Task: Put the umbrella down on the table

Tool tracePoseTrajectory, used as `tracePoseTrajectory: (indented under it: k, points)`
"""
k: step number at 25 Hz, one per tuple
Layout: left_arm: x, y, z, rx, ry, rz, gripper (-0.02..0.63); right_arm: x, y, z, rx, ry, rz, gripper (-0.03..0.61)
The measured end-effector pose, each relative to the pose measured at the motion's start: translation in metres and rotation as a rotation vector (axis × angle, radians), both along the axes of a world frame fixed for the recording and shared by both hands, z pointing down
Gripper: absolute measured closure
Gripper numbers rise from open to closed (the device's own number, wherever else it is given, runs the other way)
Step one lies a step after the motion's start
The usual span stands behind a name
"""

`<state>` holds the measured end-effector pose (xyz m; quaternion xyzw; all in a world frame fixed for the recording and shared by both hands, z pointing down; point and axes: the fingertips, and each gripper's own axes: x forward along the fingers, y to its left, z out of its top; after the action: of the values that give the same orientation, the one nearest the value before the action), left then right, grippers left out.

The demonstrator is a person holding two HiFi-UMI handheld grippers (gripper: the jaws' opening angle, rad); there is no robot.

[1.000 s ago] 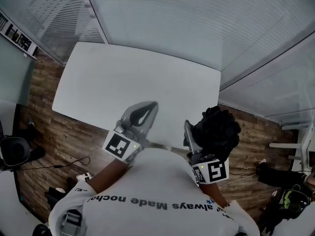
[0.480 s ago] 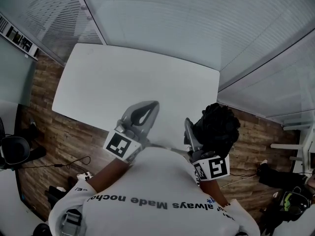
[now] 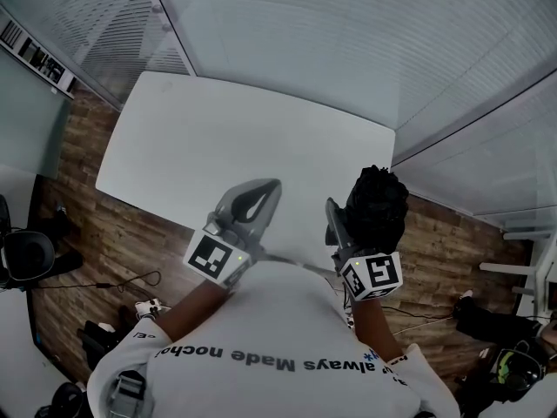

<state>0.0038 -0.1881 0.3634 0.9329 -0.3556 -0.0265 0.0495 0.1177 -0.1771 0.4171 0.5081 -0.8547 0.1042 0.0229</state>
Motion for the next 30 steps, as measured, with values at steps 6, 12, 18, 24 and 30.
tracePoseTrajectory:
  k: [6, 12, 18, 24, 30]
  points:
    - [-0.001, -0.001, 0.004, -0.002, 0.001, -0.007, 0.611, 0.001, -0.019, 0.050, -0.120, 0.043, -0.009, 0.348]
    - [-0.002, -0.002, 0.004, 0.002, 0.001, -0.008, 0.611, 0.003, -0.038, 0.111, -0.258, 0.082, -0.017, 0.350]
    - [-0.005, 0.005, 0.003, 0.004, -0.001, -0.007, 0.611, 0.007, -0.047, 0.169, -0.398, 0.139, -0.028, 0.350]
    - [-0.007, 0.003, 0.007, 0.016, -0.015, 0.002, 0.611, 0.007, -0.062, 0.227, -0.541, 0.184, -0.040, 0.350]
    - [-0.005, 0.006, 0.003, 0.008, 0.003, 0.000, 0.611, 0.007, -0.070, 0.272, -0.631, 0.238, -0.064, 0.350]
